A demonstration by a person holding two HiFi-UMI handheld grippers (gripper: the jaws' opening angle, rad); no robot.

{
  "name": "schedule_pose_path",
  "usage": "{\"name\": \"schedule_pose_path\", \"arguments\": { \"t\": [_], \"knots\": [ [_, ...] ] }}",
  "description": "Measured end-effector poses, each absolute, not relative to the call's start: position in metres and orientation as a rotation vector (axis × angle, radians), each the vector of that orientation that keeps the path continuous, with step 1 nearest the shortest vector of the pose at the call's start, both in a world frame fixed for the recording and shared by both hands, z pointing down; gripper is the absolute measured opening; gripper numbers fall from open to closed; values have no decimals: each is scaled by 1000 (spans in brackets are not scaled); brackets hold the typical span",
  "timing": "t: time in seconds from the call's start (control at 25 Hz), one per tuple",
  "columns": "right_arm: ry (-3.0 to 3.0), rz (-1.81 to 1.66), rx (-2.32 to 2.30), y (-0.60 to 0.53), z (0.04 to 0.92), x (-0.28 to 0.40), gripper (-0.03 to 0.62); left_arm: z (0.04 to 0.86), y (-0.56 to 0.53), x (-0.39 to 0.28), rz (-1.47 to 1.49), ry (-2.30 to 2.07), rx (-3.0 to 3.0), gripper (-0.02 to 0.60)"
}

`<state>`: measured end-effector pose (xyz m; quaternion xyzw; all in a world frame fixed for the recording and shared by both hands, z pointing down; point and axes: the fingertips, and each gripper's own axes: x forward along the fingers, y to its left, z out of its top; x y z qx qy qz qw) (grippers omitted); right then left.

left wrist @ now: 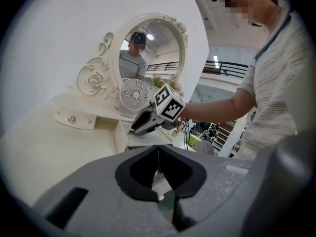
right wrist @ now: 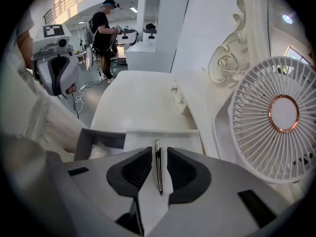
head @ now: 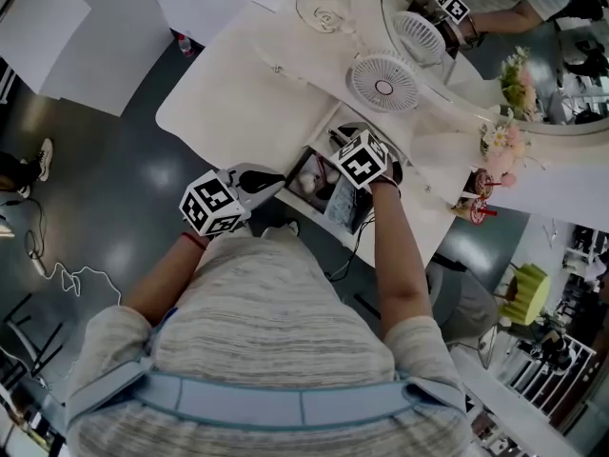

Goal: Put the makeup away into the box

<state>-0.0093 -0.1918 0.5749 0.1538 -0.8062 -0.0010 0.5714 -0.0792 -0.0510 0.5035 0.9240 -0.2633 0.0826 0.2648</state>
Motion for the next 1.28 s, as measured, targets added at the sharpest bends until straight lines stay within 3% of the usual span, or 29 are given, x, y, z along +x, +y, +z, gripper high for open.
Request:
{"name": "schedule_pose_path", "arguments": {
  "t": [0.36,1.28],
  "knots": [
    [-1850,0,297,-191,584,-11,49,505,-51,-90,219,-726,2489,13],
    [-1904,95,524,-171,544,20,41,497,-48,-82,228,-628,2548,12]
  ]
}}
